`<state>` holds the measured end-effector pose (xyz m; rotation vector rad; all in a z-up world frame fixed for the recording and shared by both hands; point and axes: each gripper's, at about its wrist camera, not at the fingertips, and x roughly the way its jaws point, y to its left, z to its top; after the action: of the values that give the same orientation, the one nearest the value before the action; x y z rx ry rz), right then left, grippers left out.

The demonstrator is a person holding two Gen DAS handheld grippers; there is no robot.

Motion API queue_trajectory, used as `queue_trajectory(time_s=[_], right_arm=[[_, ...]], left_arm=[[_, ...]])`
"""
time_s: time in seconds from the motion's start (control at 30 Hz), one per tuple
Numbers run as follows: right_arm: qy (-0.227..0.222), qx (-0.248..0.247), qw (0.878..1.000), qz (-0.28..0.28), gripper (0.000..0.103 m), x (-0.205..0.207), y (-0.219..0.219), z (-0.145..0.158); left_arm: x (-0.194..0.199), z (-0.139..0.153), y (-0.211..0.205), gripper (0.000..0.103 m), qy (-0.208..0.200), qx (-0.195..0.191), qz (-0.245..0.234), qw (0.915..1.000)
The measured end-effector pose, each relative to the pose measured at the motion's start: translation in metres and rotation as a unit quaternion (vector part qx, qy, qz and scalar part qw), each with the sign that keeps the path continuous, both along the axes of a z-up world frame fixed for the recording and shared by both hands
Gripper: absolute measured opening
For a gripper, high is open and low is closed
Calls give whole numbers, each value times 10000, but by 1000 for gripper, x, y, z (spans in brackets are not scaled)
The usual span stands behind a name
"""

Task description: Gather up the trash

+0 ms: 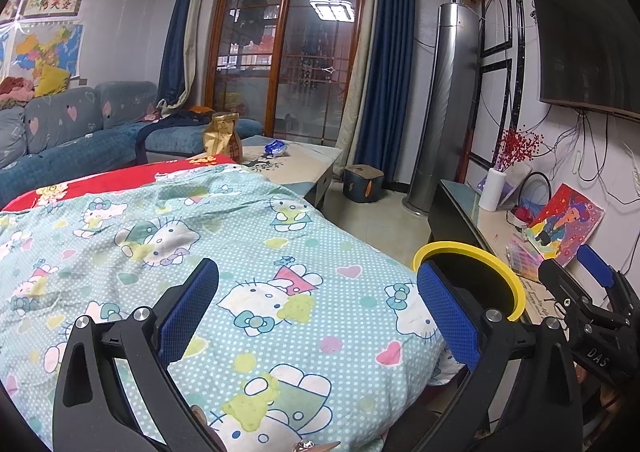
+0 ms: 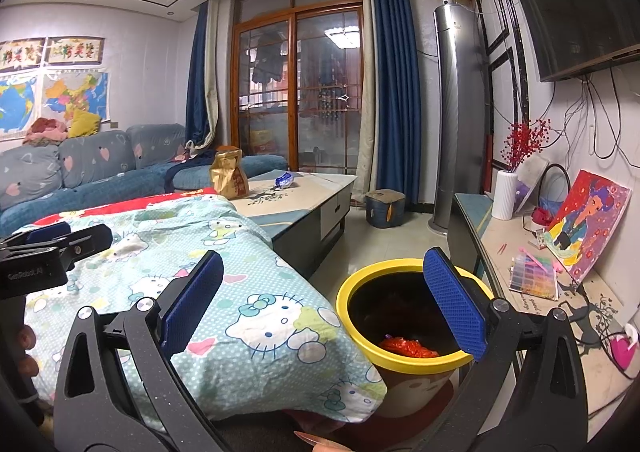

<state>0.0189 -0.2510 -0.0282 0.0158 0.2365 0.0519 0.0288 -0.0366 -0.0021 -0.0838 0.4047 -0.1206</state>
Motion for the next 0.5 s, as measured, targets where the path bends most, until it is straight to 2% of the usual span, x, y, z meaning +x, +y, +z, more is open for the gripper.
queue_trajectory(time_s=[0.23, 0.33, 0.43, 0.5], right_arm=[[-6, 17, 10000, -28, 92, 0, 1, 0], [21, 92, 10000, -26, 92, 2, 2, 4], [3, 161, 9996, 219, 92, 13, 16, 20], [97, 272, 9969, 725, 92, 29, 39, 36]], left_arm=[[3, -2, 0, 97, 28, 14, 97, 9999], [7, -5, 8, 97, 162, -155, 226, 9995], [10, -7, 30, 97, 364, -305, 643, 9968], [12, -8, 53, 97, 449, -402, 1014, 9930]])
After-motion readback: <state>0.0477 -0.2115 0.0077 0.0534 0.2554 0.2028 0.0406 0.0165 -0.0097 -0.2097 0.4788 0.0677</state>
